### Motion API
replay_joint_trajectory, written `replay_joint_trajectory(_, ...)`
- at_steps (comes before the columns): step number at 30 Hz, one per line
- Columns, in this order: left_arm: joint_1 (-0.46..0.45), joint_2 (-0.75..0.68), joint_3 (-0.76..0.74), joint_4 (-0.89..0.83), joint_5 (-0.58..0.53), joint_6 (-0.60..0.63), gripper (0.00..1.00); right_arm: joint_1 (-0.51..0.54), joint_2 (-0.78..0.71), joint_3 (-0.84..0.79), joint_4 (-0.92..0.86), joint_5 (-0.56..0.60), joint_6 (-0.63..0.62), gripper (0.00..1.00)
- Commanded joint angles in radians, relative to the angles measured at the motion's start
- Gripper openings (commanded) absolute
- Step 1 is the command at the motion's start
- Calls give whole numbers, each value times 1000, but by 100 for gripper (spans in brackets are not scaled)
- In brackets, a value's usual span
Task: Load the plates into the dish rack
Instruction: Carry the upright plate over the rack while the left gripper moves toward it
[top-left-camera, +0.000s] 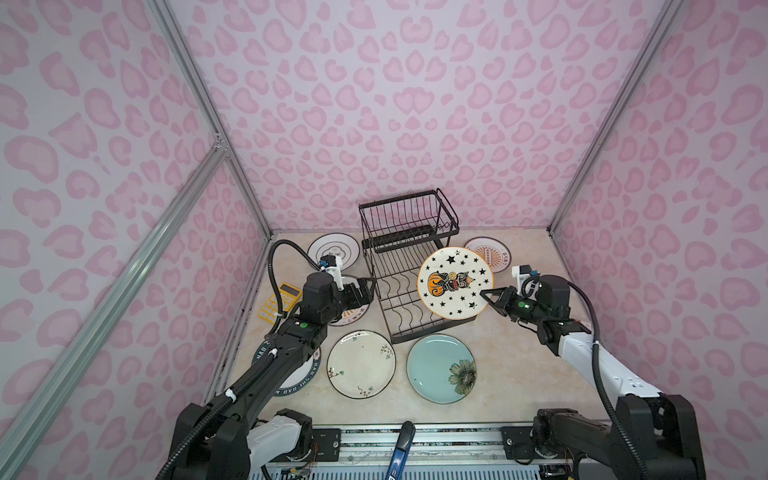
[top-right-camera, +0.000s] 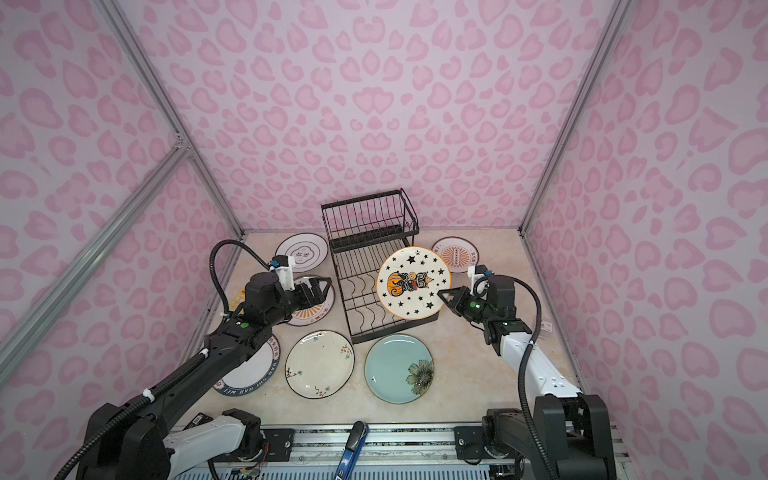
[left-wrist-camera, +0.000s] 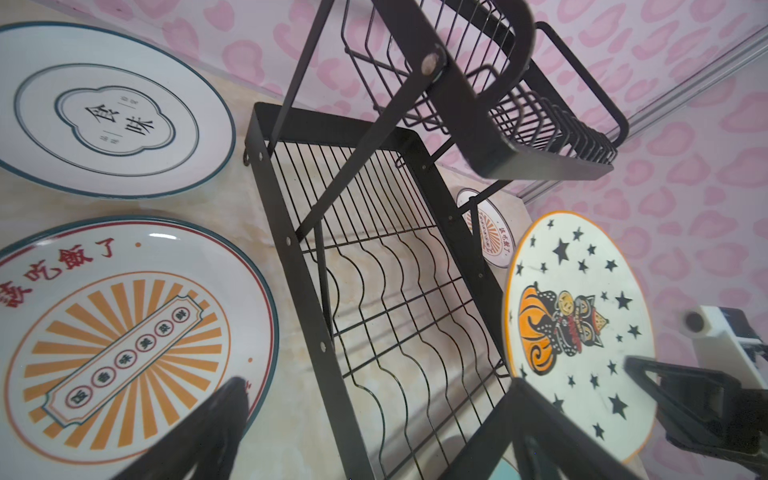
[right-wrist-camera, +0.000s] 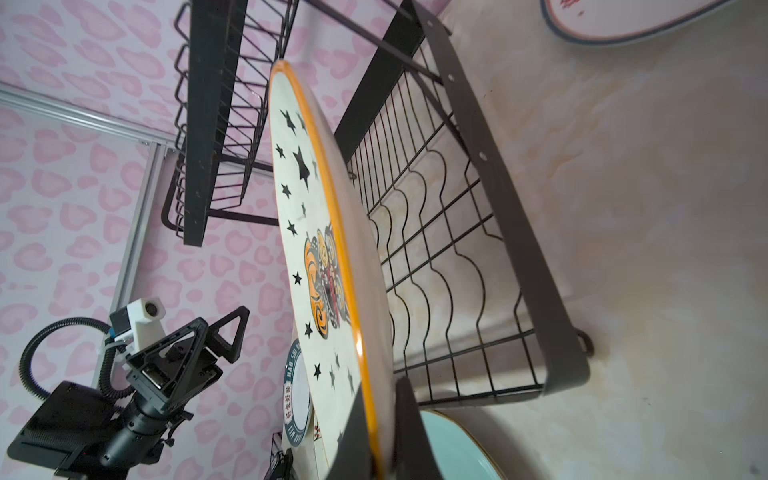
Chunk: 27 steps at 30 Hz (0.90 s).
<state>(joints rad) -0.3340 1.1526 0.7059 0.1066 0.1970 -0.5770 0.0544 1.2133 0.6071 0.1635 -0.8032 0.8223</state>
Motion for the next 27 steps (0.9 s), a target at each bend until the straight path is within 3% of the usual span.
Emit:
replay_joint_trajectory(1,0,2,-25,104,106,-27,98,57,42,-12,254,-32,36,0)
replay_joint_trajectory(11,-7,68,-45,182,265,-60,97,185,210,26,471,-57,97,0)
replay_joint_trajectory(15,-7,127,-42,248,337,-96,88,220,228,40,484,-78,87,0)
replay_joint_trajectory(27,-23,157,-32,273,329,-104,69,284,260,64,512,-105,71,0)
